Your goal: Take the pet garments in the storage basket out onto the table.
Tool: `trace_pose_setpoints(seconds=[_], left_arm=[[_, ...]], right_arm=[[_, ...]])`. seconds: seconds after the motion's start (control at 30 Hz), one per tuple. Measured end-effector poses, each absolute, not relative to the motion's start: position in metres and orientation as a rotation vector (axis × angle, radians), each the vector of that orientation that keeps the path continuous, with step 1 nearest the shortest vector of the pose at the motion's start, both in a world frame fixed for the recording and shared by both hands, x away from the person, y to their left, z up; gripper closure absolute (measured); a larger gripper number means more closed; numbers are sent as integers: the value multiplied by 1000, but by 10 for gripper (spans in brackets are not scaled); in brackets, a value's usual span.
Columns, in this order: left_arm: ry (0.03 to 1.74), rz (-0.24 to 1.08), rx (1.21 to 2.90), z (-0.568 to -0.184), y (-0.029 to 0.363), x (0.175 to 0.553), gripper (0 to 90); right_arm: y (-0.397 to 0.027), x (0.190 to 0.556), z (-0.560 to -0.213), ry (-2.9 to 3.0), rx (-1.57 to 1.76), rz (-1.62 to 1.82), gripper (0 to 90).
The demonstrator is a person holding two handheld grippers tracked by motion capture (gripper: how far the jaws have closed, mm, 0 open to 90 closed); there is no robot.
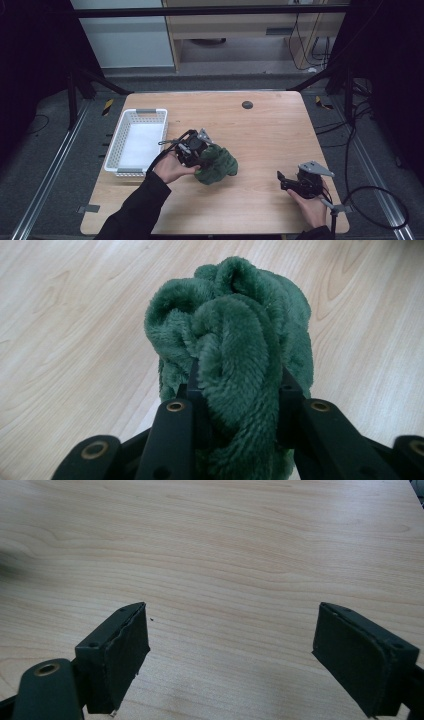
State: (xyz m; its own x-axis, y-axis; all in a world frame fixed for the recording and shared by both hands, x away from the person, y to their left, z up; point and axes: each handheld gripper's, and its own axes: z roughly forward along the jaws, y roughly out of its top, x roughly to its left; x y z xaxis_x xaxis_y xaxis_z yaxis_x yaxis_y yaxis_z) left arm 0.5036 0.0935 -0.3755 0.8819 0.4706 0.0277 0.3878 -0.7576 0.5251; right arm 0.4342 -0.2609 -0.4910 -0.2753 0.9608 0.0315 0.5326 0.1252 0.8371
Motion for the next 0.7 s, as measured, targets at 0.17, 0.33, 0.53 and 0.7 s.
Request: trace_pose_setpoints(seconds=[0.17,0.33,0.53,0.7], left_arm=[[596,196,2550,-382,88,504,692],[582,175,2564,-389,84,504,691],[557,157,2590,-399,76,503,688],[540,148,2610,-407,70,502,686]], right_arm=[[-261,434,-491,1876,1438,1043,144],[-261,434,-491,1875,1438,1040,143],[-261,434,-491,1875,1438,1039,144],[-261,434,-491,1875,1438,1039,143]])
